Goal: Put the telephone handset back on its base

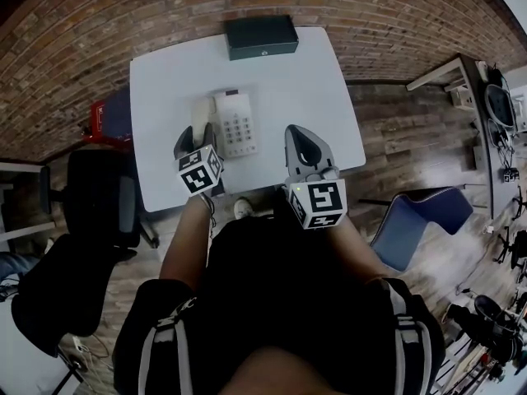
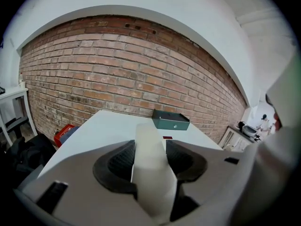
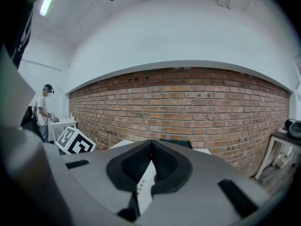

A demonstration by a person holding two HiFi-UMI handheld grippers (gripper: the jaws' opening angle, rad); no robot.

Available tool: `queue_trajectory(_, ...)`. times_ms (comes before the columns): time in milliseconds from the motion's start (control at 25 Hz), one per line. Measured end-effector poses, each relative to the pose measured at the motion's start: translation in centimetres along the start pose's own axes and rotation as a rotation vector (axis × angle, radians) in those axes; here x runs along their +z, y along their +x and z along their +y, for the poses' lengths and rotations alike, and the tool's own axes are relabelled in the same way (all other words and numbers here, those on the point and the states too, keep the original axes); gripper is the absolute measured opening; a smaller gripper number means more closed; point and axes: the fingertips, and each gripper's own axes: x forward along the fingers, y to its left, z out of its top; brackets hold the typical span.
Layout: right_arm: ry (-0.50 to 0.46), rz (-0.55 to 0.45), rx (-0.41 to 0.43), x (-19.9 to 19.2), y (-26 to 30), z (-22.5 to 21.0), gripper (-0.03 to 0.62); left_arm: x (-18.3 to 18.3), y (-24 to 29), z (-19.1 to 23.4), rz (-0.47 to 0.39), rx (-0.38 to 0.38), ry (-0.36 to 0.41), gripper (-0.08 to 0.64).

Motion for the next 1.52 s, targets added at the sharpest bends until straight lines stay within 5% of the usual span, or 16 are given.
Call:
queue_trajectory(520,0.006,0.001,0.111,0.9,4.1,-4.5,-0.006,-1.3,3.3,-0.5,0.014,0.114,-0.036,0.206)
queue_trajectory(880,0.003,0.036,0.153,-0.2,6.3,-6.1,-0.006,-3.7,5.0,-0.5,0.055,0.149,0.026,0.206)
queue_trajectory(1520,-0.024,0.057,0.167,-0.5,7.0,-6.5,-0.005,-5.1,5.6,-0.7,0.092,0.136,0.093,0.209)
